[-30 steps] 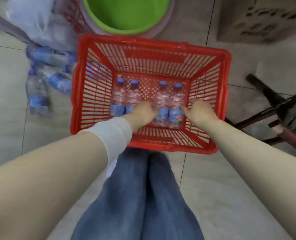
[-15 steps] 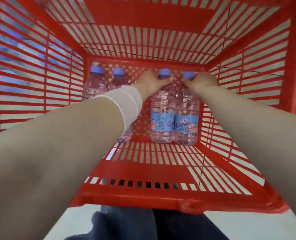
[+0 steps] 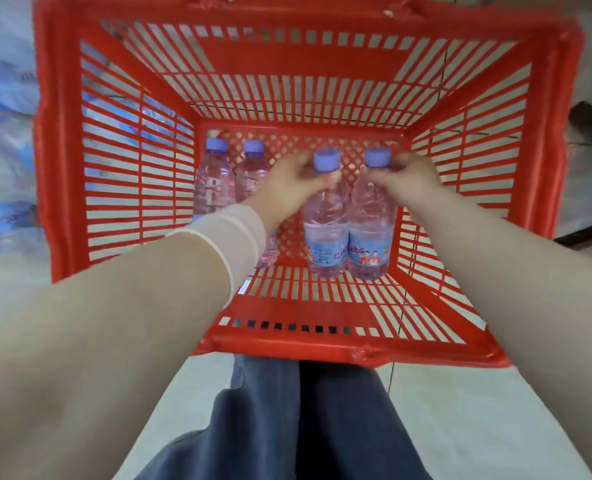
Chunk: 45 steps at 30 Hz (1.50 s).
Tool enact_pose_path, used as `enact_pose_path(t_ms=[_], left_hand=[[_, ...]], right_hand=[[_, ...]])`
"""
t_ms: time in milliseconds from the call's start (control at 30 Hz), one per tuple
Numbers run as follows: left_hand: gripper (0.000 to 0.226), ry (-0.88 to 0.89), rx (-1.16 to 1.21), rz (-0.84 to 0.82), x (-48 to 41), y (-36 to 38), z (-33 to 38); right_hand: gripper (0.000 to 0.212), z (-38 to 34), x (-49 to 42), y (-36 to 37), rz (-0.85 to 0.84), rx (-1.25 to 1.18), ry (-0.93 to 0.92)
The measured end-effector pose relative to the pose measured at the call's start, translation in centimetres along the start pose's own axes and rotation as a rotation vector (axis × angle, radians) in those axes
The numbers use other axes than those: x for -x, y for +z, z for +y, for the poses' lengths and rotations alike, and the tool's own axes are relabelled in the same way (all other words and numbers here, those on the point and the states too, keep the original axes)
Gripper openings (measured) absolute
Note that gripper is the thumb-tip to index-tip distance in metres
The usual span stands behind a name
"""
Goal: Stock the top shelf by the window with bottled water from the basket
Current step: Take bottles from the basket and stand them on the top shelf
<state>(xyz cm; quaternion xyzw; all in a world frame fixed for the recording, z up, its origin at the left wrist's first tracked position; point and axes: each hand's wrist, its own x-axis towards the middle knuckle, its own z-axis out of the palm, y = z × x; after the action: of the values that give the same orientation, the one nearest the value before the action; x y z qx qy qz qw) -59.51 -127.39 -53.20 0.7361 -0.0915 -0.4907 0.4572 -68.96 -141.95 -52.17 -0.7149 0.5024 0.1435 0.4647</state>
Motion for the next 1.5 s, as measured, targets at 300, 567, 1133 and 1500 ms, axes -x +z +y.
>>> enact_pose_path(t_ms=[300,567,1133,1500], left_hand=[[0.036,0.102,-0.234,0.118,8.5,-1.5,4.4],[0.028,0.072,0.049,0.221,23.6,-4.5,16.7],[0.022,0.391,0.299,0.305,57.4,-14.3,40.4],[0.035,0.747,0.190,0.391,69.5,-26.4,49.8]], right_hand=[[0.042,-1.3,10.2,-3.9,0.228,-0.164,-0.200],[0.040,-10.8,22.5,-13.4,0.348,-0.258,-0.231],[0.029,-32.4,56.4,-27.5,0.353,-0.453,-0.490],[0.046,-45.3,69.7,-27.6,0.350,-0.723,-0.774]])
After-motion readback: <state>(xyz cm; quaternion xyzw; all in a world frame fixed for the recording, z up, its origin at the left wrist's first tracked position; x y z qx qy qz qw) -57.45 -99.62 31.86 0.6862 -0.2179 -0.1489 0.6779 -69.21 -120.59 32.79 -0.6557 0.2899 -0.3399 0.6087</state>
